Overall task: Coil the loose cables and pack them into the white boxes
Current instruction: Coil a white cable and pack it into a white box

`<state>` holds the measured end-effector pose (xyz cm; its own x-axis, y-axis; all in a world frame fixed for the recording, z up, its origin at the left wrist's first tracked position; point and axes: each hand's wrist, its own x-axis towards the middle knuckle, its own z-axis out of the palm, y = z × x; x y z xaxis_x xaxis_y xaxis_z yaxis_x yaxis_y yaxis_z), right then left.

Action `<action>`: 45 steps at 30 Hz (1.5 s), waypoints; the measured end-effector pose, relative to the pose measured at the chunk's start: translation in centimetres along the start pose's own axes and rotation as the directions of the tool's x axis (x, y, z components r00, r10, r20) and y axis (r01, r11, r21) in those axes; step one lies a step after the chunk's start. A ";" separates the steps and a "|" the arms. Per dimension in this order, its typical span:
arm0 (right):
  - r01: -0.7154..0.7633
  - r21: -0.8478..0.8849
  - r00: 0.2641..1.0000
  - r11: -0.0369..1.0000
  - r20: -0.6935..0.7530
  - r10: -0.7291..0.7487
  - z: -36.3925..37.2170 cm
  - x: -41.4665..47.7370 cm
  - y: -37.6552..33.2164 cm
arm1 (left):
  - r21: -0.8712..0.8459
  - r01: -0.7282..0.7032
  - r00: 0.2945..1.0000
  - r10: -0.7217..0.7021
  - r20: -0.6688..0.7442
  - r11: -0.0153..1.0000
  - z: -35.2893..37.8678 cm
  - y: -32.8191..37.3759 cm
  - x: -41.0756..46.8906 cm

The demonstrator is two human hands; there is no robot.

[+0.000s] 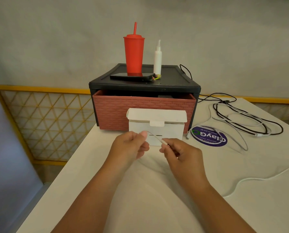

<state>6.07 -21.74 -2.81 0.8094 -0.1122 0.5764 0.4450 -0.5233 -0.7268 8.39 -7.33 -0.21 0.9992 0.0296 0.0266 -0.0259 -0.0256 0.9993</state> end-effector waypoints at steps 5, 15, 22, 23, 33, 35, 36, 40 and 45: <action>0.253 -0.102 0.955 0.962 0.184 -0.232 0.7 -0.6 0.4 | -0.395 0.241 0.968 -0.191 0.162 0.886 -0.4 1.1 -0.4; -0.050 -0.237 0.996 0.970 0.060 0.066 -0.1 0.3 0.5 | -0.403 0.328 0.936 -0.238 0.258 0.854 -2.3 1.8 -0.1; 0.010 -0.491 0.934 0.871 0.315 0.167 -0.3 0.4 -0.2 | -0.655 0.231 0.953 -0.032 0.302 0.719 -2.5 1.9 -0.2; 0.064 -0.476 0.921 0.877 0.367 0.132 -0.1 0.1 -0.4 | -0.699 0.207 0.959 -0.002 0.282 0.684 -2.4 1.9 -0.2; 0.217 -0.189 0.869 0.958 0.484 -0.101 0.3 -0.4 -0.4 | -0.578 -0.085 0.981 0.170 0.095 0.812 -1.1 0.2 0.1; 0.217 -0.148 0.870 0.965 0.478 -0.122 0.2 -0.4 -0.6 | -0.354 -0.221 0.957 0.272 0.102 0.909 -0.7 -0.2 -0.1; 0.210 -0.128 0.873 0.969 0.471 -0.127 0.2 -0.4 -0.7 | -0.211 -0.291 0.940 0.320 0.121 0.933 -0.4 -0.5 -0.2; 0.173 -0.048 0.900 0.984 0.413 -0.138 -0.1 -0.3 -1.3 | 0.115 -0.397 0.902 0.364 0.232 0.911 0.5 -1.3 -0.3; -0.038 0.201 0.973 0.979 0.230 -0.009 -1.4 0.3 -2.3 | 0.007 -0.237 0.916 0.221 0.334 0.971 0.6 -0.5 -1.0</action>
<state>4.72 -21.73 -0.45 0.8718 0.0903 0.4815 0.4816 -0.3376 -0.8087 7.39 -7.94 -0.79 0.9200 -0.3119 0.2373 -0.2619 -0.0388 0.9643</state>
